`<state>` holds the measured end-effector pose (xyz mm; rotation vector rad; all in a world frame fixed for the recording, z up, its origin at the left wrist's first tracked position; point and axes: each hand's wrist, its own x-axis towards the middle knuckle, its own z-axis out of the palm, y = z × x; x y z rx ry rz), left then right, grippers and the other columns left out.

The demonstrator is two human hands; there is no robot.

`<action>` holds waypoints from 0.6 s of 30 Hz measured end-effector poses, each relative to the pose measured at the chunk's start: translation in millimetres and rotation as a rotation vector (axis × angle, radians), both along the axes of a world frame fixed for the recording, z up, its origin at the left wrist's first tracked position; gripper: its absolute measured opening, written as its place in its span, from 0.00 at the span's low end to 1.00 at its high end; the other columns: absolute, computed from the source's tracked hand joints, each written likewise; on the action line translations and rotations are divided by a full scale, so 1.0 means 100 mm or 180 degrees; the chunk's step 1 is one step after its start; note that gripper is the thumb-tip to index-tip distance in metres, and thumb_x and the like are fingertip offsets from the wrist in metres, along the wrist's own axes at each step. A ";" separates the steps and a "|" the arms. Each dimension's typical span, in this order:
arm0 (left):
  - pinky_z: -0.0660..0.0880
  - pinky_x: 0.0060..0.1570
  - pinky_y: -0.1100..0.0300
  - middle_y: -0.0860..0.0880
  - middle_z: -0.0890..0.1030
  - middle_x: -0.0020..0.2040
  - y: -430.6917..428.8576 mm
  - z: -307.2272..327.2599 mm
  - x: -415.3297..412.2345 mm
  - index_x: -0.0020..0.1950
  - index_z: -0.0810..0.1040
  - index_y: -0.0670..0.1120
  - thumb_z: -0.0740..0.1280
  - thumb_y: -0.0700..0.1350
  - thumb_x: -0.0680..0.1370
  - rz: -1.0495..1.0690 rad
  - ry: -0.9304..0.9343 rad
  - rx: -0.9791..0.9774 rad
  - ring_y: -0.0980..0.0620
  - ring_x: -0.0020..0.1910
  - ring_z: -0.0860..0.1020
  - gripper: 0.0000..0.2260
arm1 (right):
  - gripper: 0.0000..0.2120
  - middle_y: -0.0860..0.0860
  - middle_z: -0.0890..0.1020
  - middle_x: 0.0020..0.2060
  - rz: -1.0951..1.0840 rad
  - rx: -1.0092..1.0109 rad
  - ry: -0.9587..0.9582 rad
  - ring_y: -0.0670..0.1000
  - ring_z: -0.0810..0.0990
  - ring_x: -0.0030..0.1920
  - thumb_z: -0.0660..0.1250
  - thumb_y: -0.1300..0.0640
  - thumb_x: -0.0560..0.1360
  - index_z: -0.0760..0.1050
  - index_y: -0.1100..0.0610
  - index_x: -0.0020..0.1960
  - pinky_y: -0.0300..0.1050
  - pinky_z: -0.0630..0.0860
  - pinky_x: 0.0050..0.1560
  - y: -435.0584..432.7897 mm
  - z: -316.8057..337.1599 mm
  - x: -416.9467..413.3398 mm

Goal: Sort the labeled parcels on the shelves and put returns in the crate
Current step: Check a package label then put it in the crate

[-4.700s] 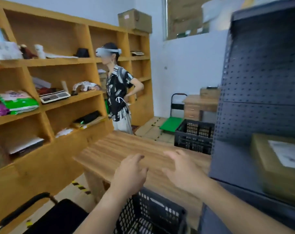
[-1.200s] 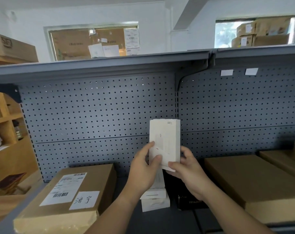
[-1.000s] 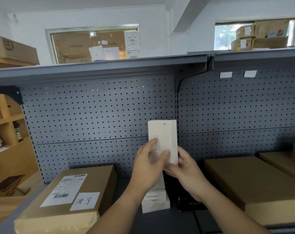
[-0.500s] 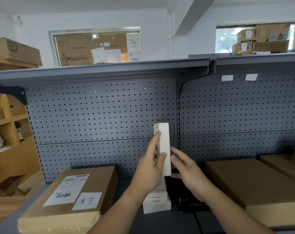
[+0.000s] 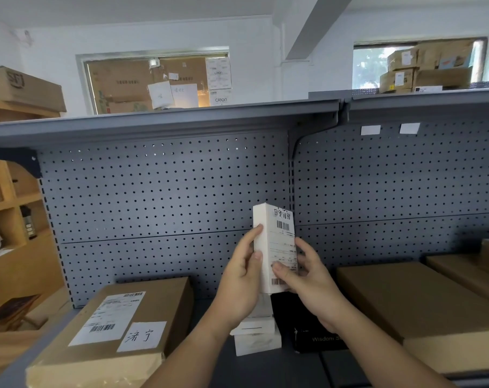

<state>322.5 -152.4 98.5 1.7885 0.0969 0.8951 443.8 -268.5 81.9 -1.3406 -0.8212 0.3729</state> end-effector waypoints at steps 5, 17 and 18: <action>0.80 0.61 0.43 0.52 0.83 0.62 0.04 0.03 0.01 0.74 0.67 0.61 0.68 0.42 0.83 0.0124 -0.0041 -0.0169 0.51 0.63 0.81 0.24 | 0.28 0.42 0.81 0.62 -0.0325 0.0312 -0.0059 0.39 0.82 0.57 0.73 0.62 0.78 0.69 0.40 0.69 0.38 0.82 0.51 -0.03 -0.05 0.03; 0.82 0.55 0.45 0.47 0.80 0.60 0.16 0.12 -0.01 0.71 0.63 0.62 0.71 0.40 0.80 0.0289 -0.0324 -0.0950 0.49 0.58 0.83 0.28 | 0.21 0.47 0.86 0.58 0.0161 0.0066 0.0052 0.52 0.85 0.58 0.66 0.63 0.82 0.74 0.44 0.69 0.57 0.83 0.58 -0.21 0.11 0.13; 0.82 0.54 0.48 0.48 0.80 0.60 0.22 0.17 -0.03 0.72 0.63 0.61 0.71 0.41 0.80 0.0327 -0.0283 -0.0923 0.49 0.57 0.82 0.27 | 0.21 0.47 0.86 0.57 0.0189 -0.0022 0.0013 0.52 0.85 0.57 0.65 0.64 0.82 0.75 0.43 0.69 0.57 0.82 0.58 -0.25 0.15 0.17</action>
